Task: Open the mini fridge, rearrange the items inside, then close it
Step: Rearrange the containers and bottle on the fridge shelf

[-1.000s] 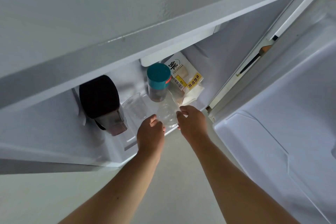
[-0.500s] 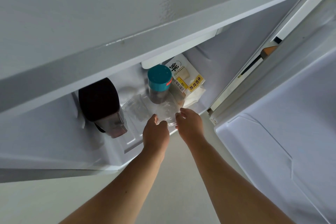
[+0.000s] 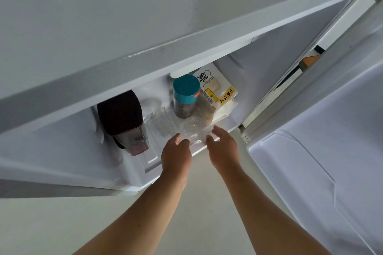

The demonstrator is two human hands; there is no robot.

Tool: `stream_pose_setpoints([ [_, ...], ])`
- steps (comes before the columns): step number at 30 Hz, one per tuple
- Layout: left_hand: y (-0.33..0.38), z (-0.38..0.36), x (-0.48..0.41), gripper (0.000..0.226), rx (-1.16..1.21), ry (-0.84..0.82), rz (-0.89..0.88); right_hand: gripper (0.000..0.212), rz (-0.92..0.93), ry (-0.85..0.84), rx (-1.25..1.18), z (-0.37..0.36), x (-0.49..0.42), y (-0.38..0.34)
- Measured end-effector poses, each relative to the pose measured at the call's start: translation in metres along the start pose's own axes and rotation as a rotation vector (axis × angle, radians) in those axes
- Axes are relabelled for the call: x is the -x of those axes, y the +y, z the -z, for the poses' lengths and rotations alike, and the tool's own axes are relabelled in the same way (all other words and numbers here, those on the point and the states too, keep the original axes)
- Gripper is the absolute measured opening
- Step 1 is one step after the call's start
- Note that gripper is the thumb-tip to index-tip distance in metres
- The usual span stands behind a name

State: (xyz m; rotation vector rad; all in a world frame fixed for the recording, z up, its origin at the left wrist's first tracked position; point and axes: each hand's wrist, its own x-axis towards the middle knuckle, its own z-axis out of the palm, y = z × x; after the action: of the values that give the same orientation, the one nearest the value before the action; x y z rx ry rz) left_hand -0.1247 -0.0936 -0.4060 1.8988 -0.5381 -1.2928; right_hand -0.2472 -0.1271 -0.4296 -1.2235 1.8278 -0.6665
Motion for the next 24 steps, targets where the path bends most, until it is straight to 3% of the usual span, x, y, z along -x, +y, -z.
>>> stream_pose_setpoints([
  [4,-0.007,0.01,0.009,0.034,0.068,0.023,-0.001,0.033,0.2,0.089,0.158,-0.009,0.014,-0.006],
  [7,-0.009,0.016,0.014,0.031,0.15,0.095,0.012,0.025,0.315,0.008,0.229,-0.024,0.017,-0.026],
  [13,-0.008,0.029,0.015,0.059,0.189,0.121,0.045,0.055,0.364,-0.155,0.329,-0.059,0.015,-0.059],
  [19,-0.009,0.041,0.004,0.047,0.268,0.082,0.082,0.077,0.368,-0.185,0.446,-0.079,0.007,-0.07],
  [24,-0.013,0.043,0.001,0.046,0.228,0.053,0.077,0.072,0.365,-0.174,0.532,-0.085,0.005,-0.071],
])
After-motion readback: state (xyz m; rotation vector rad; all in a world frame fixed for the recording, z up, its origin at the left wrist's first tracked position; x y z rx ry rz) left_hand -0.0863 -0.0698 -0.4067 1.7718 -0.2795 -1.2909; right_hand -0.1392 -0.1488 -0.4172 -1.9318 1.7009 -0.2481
